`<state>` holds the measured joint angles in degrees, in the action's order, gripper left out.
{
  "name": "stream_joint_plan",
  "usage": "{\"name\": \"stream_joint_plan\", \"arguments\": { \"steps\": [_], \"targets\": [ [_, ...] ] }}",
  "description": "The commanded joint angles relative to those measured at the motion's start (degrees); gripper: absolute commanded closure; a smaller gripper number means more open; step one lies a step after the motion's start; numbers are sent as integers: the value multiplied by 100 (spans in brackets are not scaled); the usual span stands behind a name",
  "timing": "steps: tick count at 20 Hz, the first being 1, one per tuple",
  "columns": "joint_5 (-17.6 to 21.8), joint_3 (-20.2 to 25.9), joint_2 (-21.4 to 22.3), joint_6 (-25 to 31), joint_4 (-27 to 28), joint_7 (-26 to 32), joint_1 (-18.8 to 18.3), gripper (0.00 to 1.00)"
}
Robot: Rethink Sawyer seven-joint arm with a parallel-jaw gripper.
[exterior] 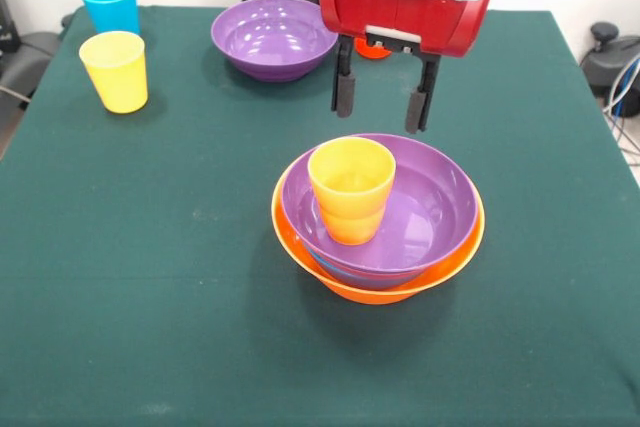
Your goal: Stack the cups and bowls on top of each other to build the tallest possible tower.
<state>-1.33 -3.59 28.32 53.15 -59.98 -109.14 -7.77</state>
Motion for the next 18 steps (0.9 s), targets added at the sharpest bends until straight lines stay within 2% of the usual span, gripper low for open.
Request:
{"name": "stream_joint_plan", "arguments": {
  "steps": [1,18],
  "targets": [
    [198,434,-289,-9,-524,-33,49,0],
    [166,482,-212,-308,-854,-30,-16,0]
  ]
}}
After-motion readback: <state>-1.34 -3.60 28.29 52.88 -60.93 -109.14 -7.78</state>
